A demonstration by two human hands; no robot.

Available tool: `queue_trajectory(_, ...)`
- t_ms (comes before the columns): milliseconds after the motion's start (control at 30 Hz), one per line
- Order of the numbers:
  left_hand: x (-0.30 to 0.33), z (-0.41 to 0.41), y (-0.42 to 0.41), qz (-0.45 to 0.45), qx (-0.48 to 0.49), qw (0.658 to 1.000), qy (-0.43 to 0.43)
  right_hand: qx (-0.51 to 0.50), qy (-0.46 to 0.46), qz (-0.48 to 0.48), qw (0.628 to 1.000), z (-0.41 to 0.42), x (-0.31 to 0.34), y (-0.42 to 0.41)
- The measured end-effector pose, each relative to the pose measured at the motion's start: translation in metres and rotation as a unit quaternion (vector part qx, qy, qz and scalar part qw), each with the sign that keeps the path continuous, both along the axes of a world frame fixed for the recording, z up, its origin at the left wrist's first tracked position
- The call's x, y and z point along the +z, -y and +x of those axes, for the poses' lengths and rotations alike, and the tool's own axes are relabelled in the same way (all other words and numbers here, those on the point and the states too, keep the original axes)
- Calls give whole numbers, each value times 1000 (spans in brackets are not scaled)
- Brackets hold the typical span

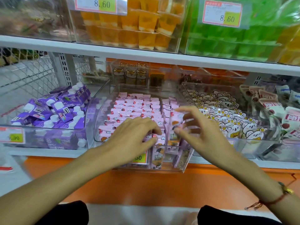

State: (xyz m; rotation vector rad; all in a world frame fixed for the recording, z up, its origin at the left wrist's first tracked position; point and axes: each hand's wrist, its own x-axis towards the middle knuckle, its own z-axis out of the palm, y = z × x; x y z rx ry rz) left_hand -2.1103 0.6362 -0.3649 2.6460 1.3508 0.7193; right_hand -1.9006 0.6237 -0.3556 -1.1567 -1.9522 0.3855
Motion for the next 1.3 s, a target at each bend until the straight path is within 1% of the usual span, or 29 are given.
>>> queue_trajectory(67, 0, -2, -1, 4, 4, 1000, -12, -5, 62, -11, 998, -4, -6, 2)
queue_trajectory(133, 0, -4, -3, -6, 11, 1000, -7, -26, 167, 14, 985, -6, -10, 2)
queue_trajectory(167, -1, -6, -4, -15, 12, 1000, -3, -29, 206, 25, 978, -7, -11, 1)
queue_trajectory(200, 0, -7, -5, -23, 12, 1000, 0, -27, 226, 29, 973, -8, -10, 1)
queue_trajectory(300, 0, -8, -7, -19, 10, 1000, 0, -12, 243, 11, 970, -8, -3, 3)
queue_trajectory(400, -2, -5, -7, -3, -22, 1000, -11, -13, 241, -2, 970, -7, 2, 3)
queue_trajectory(467, -4, -2, -7, -11, -60, 998, -34, -42, 216, 21, 975, -4, 6, 0)
queue_trajectory(533, -7, -1, -6, -16, -83, 995, -56, -97, 212, 67, 970, -3, 11, -6)
queue_trajectory(600, -8, -1, -7, -22, -87, 994, -55, -122, 257, 77, 956, -5, 14, -13)
queue_trajectory(700, -7, -2, -9, -35, -83, 995, -47, -111, 385, 51, 915, -13, 14, -23)
queue_trajectory(733, -7, -2, -9, -34, -81, 995, -47, -105, 400, 38, 910, -16, 14, -25)
queue_trajectory(767, -7, -3, -9, -33, -79, 995, -45, -98, 390, 24, 915, -17, 15, -26)
queue_trajectory(867, -8, -2, -8, -43, -75, 996, -33, -80, 308, -24, 948, -18, 20, -26)
queue_trajectory(900, -8, -3, -8, -47, -76, 995, -30, -75, 301, -37, 950, -18, 21, -27)
queue_trajectory(967, -8, -3, -7, -53, -77, 995, -26, -73, 318, -50, 944, -19, 20, -27)
queue_trajectory(1033, -7, -3, -7, -56, -74, 995, -20, -78, 330, -40, 940, -20, 16, -28)
queue_trajectory(1100, -6, -2, -7, -54, -69, 996, -16, -80, 314, -7, 946, -20, 12, -27)
queue_trajectory(1200, -6, -3, -8, -49, -62, 997, -10, -66, 220, 18, 973, -17, 10, -25)
queue_trajectory(1300, -7, -3, -8, -44, -60, 997, -11, -53, 77, 5, 996, -16, 14, -23)
